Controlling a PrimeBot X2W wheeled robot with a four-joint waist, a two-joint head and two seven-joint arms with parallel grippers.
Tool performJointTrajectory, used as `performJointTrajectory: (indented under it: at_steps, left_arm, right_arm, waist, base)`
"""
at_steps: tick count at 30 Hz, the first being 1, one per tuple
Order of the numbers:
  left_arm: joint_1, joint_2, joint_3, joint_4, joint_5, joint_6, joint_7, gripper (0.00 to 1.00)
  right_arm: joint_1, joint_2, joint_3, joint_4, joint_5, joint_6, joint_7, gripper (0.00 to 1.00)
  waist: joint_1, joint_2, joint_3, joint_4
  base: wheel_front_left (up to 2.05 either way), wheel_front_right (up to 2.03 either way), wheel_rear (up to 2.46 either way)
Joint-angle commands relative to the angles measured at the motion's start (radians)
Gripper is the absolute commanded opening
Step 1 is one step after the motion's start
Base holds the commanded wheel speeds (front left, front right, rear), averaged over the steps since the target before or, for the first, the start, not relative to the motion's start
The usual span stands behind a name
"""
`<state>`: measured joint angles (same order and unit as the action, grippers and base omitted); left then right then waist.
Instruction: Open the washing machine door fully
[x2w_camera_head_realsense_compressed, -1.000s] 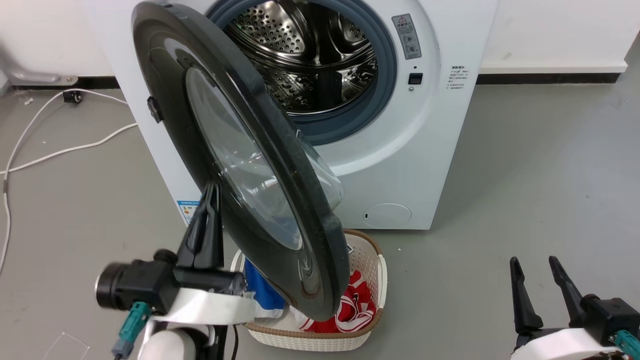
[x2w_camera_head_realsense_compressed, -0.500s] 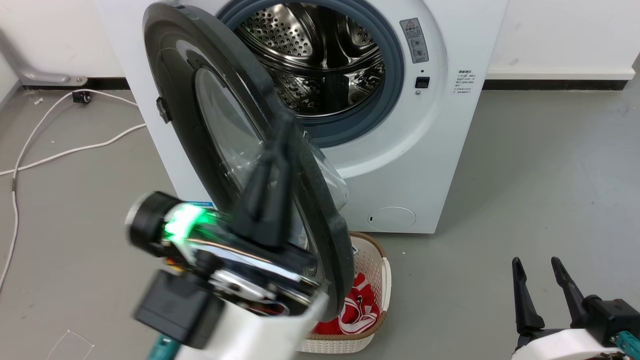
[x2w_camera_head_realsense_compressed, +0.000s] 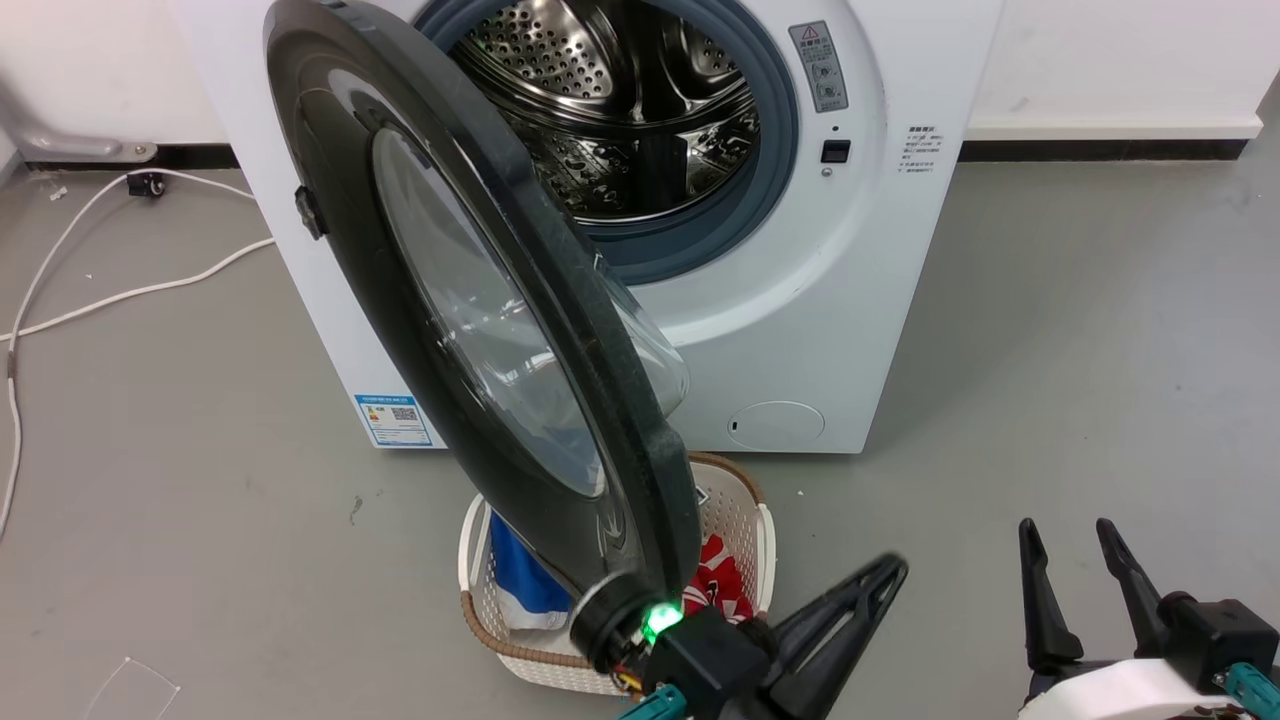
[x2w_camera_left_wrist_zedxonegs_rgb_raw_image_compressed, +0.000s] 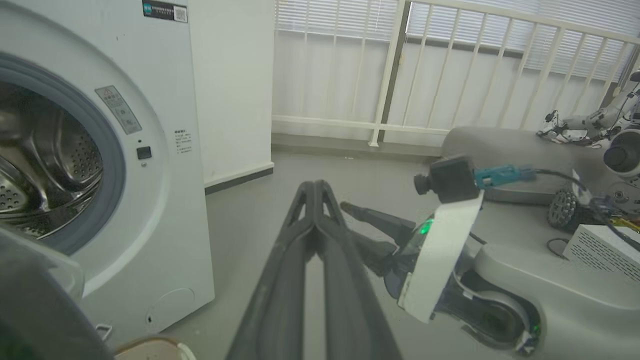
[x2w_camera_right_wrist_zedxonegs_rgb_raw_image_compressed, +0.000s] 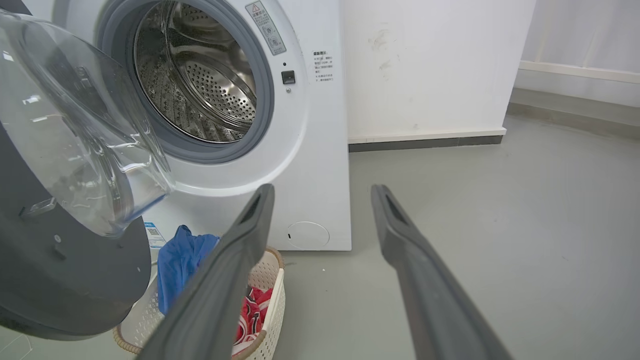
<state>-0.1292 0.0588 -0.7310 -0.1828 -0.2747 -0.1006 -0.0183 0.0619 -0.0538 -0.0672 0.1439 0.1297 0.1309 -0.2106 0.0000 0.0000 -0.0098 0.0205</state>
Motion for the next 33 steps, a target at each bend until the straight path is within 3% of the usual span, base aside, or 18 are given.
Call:
performJointTrajectory:
  at_steps: [1, 11, 18, 33]
  left_arm:
    - [0.022, 0.009, -0.005, 0.030, -0.013, 0.000, 0.017, 0.00]
    - [-0.041, 0.002, 0.042, 0.247, -0.017, 0.060, -0.031, 0.00]
    - [-0.100, -0.006, 0.075, 0.355, -0.049, 0.131, -0.099, 0.00]
    - [-0.055, 0.006, 0.117, 0.432, -0.103, 0.236, -0.177, 0.00]
  right_arm:
    - [0.000, 0.004, 0.000, 0.002, -0.002, 0.000, 0.001, 1.00]
    - [-0.024, 0.004, 0.013, 0.006, 0.002, 0.000, 0.007, 1.00]
    - [-0.034, 0.005, 0.012, 0.008, 0.007, 0.000, 0.012, 1.00]
    - [-0.026, 0.005, 0.008, 0.011, 0.027, 0.000, 0.016, 1.00]
  waist:
    - [0.0000, 0.0000, 0.004, -0.003]
    - [0.0000, 0.0000, 0.034, -0.035]
    - [0.0000, 0.0000, 0.049, -0.053]
    - [0.0000, 0.0000, 0.036, -0.022]
  base:
    - [0.00, 0.00, 0.00]
    - [0.00, 0.00, 0.00]
    - [0.00, 0.00, 0.00]
    - [0.00, 0.00, 0.00]
